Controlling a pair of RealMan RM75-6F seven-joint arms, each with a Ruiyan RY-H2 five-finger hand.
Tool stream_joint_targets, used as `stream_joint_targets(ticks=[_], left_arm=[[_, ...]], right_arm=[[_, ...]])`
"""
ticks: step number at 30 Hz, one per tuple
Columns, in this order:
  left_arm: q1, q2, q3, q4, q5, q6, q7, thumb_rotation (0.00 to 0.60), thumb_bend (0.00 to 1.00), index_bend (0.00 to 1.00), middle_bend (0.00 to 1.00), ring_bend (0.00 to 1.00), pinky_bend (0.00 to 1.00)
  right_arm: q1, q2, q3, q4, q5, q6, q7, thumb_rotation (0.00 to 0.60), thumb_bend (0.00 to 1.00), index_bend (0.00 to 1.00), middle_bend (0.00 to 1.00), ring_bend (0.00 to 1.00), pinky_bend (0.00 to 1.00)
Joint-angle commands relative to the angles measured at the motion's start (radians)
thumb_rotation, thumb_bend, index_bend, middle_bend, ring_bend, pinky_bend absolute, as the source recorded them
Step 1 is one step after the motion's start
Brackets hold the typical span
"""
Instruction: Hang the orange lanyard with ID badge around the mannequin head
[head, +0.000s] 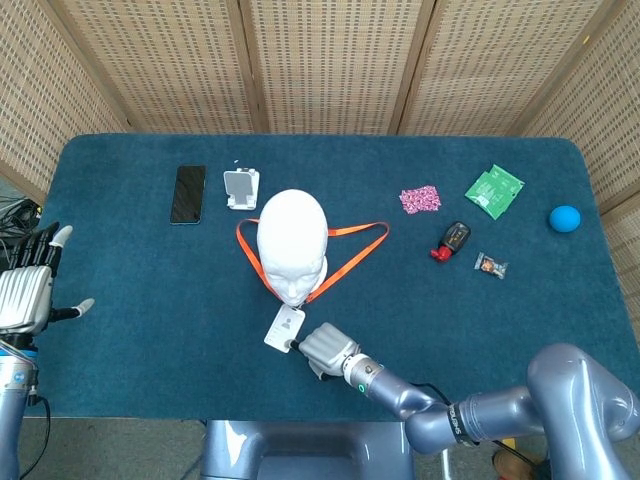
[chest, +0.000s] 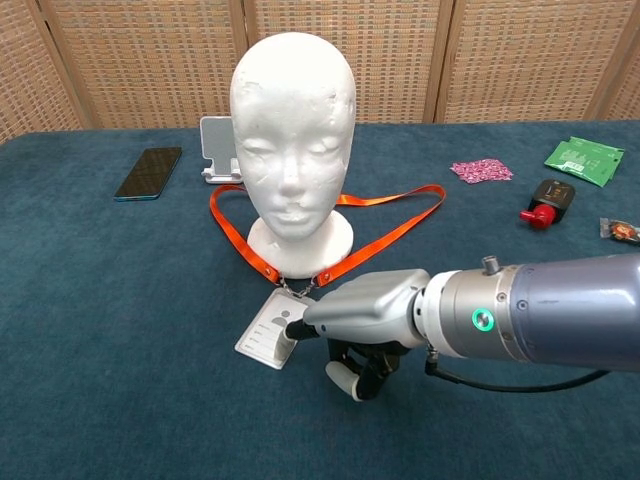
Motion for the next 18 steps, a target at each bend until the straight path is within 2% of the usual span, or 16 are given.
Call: stream_joint_targets(ticks=[1,18], left_arm=[[0.0,-0.001,-0.001,-0.001,-0.001,0.0,0.002,0.6,0.0,0.0,0.0,0.0,0.0],[0.004,-0.002,0.0,-0.009,0.006,0.004,0.011,0.6,0.0,0.0,0.0,0.0,0.0]], right_arm=[[0.006,0.023,-0.023,-0.034,-0.013,0.006,-0.015,0.6,0.88,0.25,0.83,0.81,0.96],[0.013,0.161,-0.154,-0.177,-0.092,0.021,-0.073,0.6,0.89,0.28,0.83,0.81,0.96]])
